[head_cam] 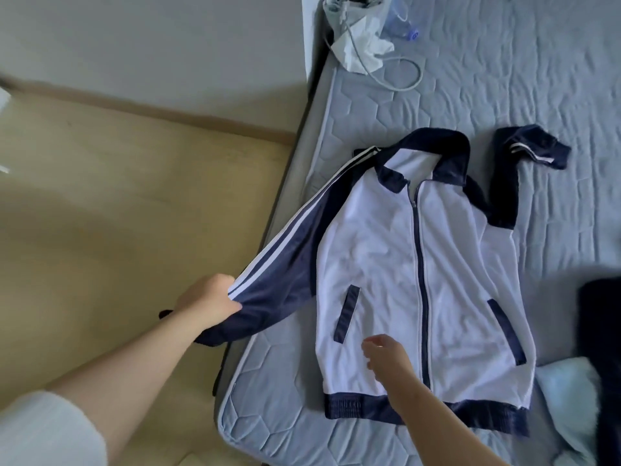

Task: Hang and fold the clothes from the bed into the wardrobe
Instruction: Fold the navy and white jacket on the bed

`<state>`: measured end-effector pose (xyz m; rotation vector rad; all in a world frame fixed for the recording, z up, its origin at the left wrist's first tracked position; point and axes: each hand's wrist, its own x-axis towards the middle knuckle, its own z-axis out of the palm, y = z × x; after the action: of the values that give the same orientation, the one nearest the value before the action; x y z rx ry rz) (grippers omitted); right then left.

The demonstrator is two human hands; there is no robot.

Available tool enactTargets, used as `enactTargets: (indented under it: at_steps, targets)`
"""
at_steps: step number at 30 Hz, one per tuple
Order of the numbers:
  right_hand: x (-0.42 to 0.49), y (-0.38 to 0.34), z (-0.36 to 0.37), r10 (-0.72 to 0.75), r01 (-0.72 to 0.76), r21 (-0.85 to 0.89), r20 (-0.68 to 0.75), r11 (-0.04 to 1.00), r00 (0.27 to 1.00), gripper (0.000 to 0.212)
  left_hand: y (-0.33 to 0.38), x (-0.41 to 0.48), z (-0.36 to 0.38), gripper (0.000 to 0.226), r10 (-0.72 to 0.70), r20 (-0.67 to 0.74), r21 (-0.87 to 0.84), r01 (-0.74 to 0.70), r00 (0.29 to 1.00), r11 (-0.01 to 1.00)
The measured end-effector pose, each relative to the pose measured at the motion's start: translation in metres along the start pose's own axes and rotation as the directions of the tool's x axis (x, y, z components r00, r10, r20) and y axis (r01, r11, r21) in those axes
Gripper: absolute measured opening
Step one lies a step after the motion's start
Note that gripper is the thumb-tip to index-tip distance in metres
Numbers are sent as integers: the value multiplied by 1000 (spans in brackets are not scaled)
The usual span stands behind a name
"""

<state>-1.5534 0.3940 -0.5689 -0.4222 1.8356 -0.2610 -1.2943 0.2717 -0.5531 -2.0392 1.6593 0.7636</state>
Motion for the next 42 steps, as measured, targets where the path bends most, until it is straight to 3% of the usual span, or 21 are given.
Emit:
enactTargets:
  at_steps: [8, 11, 19, 23, 26, 30, 33, 35, 37, 40, 42]
  targets:
    - [-11, -43, -13, -21, 21, 163, -4, 986, 1000, 12, -2, 26, -75, 27, 1, 52, -309, 15, 999, 951]
    - [-8, -60, -2, -1, 2, 195, -5, 981, 1000, 15, -12, 48, -97, 28, -26, -21, -388, 15, 999, 922]
    - [0, -124, 55, 43, -18, 303, -75, 953, 996, 17, -51, 111, -156, 26, -36, 42, -432, 51, 998, 900]
    - [-5, -167, 102, 79, -71, 313, -12, 947, 997, 17, -81, 136, -197, 31, -11, 68, -414, 38, 998, 909]
    - [-11, -196, 129, 79, -98, 306, 73, 947, 994, 16, -97, 150, -227, 27, -2, 151, -420, 66, 988, 905]
    - [-14, -223, 135, 50, -73, 328, 78, 942, 996, 13, -85, 156, -251, 16, 51, 383, -418, 124, 922, 900]
    - [-18, -231, 129, 4, -32, 351, 81, 936, 997, 12, -57, 153, -248, 12, 110, 440, -579, 187, 891, 794]
    - [-21, -232, 124, -65, -7, 413, 159, 911, 985, 15, -30, 147, -237, 11, 126, 438, -673, 232, 890, 702]
    - [-24, -231, 119, -132, -30, 514, 276, 857, 952, 31, 0, 137, -221, 15, 135, 458, -748, 298, 879, 593]
    - [-19, -226, 109, -122, -221, 692, 410, 687, 904, 63, 48, 120, -193, 18, 221, 545, -813, 445, 809, 377]
    - [-13, -215, 97, -119, -313, 814, 418, 489, 901, 61, 77, 107, -175, 19, 263, 578, -804, 483, 773, 346]
